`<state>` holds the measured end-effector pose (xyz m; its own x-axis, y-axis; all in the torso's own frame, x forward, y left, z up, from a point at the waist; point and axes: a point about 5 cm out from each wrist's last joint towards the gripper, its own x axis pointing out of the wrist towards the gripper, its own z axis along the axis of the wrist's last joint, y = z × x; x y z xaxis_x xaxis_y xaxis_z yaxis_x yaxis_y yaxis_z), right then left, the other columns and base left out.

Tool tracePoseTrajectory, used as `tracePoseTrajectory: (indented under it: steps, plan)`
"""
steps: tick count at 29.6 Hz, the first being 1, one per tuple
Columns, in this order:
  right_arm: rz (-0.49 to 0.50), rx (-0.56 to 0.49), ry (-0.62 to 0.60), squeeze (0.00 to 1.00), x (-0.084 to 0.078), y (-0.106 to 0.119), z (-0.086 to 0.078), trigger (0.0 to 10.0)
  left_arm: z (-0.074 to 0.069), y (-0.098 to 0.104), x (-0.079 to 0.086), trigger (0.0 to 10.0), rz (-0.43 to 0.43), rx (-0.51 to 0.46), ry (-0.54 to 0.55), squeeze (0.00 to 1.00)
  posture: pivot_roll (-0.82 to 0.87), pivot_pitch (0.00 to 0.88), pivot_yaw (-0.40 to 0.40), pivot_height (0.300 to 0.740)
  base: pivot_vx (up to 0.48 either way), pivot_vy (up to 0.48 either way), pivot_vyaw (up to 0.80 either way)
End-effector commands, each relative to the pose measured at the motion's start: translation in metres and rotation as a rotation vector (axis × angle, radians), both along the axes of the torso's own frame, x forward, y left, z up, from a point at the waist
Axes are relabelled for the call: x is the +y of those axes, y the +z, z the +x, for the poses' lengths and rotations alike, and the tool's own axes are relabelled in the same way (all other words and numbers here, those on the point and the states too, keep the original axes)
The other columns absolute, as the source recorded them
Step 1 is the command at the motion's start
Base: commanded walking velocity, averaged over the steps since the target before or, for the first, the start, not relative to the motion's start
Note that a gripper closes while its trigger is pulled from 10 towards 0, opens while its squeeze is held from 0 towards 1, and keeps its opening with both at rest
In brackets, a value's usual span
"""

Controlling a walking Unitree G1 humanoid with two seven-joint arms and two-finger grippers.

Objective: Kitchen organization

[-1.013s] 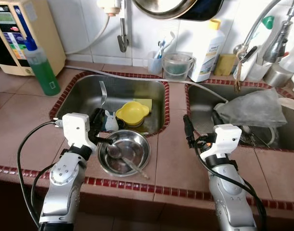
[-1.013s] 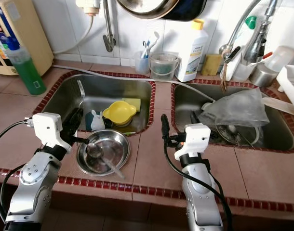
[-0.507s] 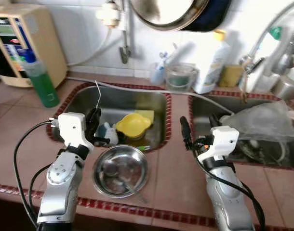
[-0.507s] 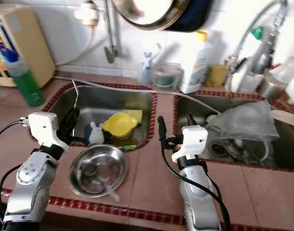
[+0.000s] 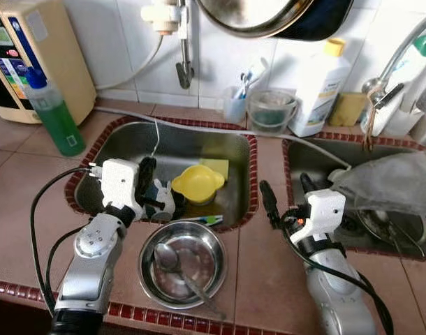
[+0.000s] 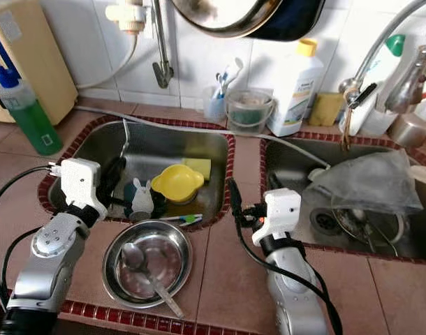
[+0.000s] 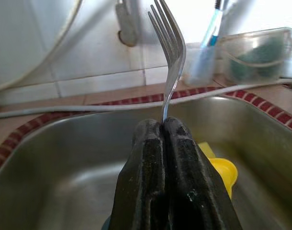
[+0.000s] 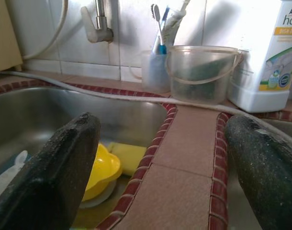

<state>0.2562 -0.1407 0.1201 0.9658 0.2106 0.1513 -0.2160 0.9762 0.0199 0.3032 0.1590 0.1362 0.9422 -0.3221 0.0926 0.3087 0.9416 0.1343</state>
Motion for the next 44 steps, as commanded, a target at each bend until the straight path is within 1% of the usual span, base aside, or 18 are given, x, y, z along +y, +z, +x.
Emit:
tracePoseTrajectory:
  steps: [1, 2, 7, 8, 13, 19, 21, 26, 30, 36, 37, 38, 39, 40, 44]
  plan:
    - [0.020, 0.023, 0.009, 0.00, 0.002, 0.002, -0.004, 10.0, 0.004, 0.002, -0.001, 10.0, 0.025, -0.009, -0.028, 0.00, -0.05, 0.106, 0.037, 0.740, 0.000, 0.000, 0.00]
    - [0.027, 0.054, 0.020, 0.00, 0.005, 0.000, -0.008, 10.0, 0.007, 0.003, -0.001, 10.0, 0.028, -0.005, -0.031, 0.00, -0.06, 0.112, 0.041, 0.740, 0.000, 0.000, 0.00]
    - [0.047, 0.099, 0.081, 0.00, 0.013, 0.001, -0.018, 10.0, 0.014, 0.005, -0.002, 10.0, 0.058, -0.017, -0.053, 0.00, -0.07, 0.129, 0.047, 0.740, 0.000, 0.000, 0.00]
    - [0.044, 0.111, 0.092, 0.00, 0.014, 0.002, -0.022, 10.0, 0.019, 0.006, -0.003, 10.0, 0.085, -0.020, -0.074, 0.00, -0.08, 0.144, 0.048, 0.740, 0.000, 0.000, 0.00]
    - [0.033, 0.111, 0.122, 0.00, 0.015, 0.007, -0.031, 10.0, 0.028, 0.005, -0.009, 10.0, 0.107, -0.011, -0.113, 0.00, -0.10, 0.162, 0.052, 0.740, 0.000, 0.000, 0.00]
    - [0.043, 0.116, 0.210, 0.00, 0.022, 0.019, -0.045, 10.0, 0.032, -0.002, -0.017, 10.0, 0.120, 0.005, -0.182, 0.00, -0.13, 0.180, 0.061, 0.740, 0.000, 0.000, 0.00]
    - [0.050, 0.127, 0.244, 0.00, 0.026, 0.023, -0.052, 10.0, 0.034, -0.006, -0.020, 10.0, 0.132, 0.019, -0.219, 0.00, -0.14, 0.189, 0.065, 0.740, 0.000, 0.000, 0.00]
    - [0.054, 0.132, 0.279, 0.00, 0.030, 0.029, -0.058, 10.0, 0.037, -0.012, -0.025, 10.0, 0.157, 0.035, -0.268, 0.00, -0.16, 0.198, 0.071, 0.740, 0.000, 0.000, 0.00]
    - [0.060, 0.139, 0.281, 0.00, 0.031, 0.032, -0.061, 10.0, 0.040, -0.014, -0.028, 10.0, 0.168, 0.037, -0.291, 0.00, -0.16, 0.203, 0.074, 0.740, 0.000, 0.000, 0.00]
    - [0.067, 0.143, 0.281, 0.00, 0.032, 0.035, -0.063, 10.0, 0.041, -0.017, -0.034, 10.0, 0.162, 0.058, -0.352, 0.00, -0.16, 0.210, 0.082, 0.740, 0.000, 0.000, 0.00]
    - [0.068, 0.141, 0.281, 0.00, 0.032, 0.035, -0.063, 10.0, 0.041, -0.017, -0.034, 10.0, 0.163, 0.061, -0.353, 0.02, -0.16, 0.213, 0.085, 0.740, 0.000, 0.000, 0.00]
    - [0.070, 0.140, 0.281, 0.00, 0.032, 0.036, -0.063, 10.0, 0.041, -0.018, -0.034, 10.0, 0.160, 0.067, -0.355, 0.87, -0.16, 0.213, 0.085, 0.740, 0.000, 0.000, 0.00]
    - [0.073, 0.139, 0.279, 0.00, 0.031, 0.036, -0.063, 10.0, 0.041, -0.019, -0.034, 10.0, 0.154, 0.071, -0.360, 0.87, -0.16, 0.213, 0.085, 0.740, 0.000, 0.000, 0.00]
    - [0.076, 0.139, 0.277, 0.00, 0.031, 0.036, -0.063, 10.0, 0.041, -0.019, -0.034, 10.0, 0.147, 0.077, -0.367, 1.00, -0.16, 0.213, 0.087, 0.740, 0.000, 0.000, 0.00]
    - [0.080, 0.139, 0.275, 0.00, 0.031, 0.037, -0.063, 10.0, 0.040, -0.019, -0.034, 10.0, 0.121, 0.086, -0.396, 1.00, -0.16, 0.214, 0.088, 0.740, 0.000, 0.000, 0.00]
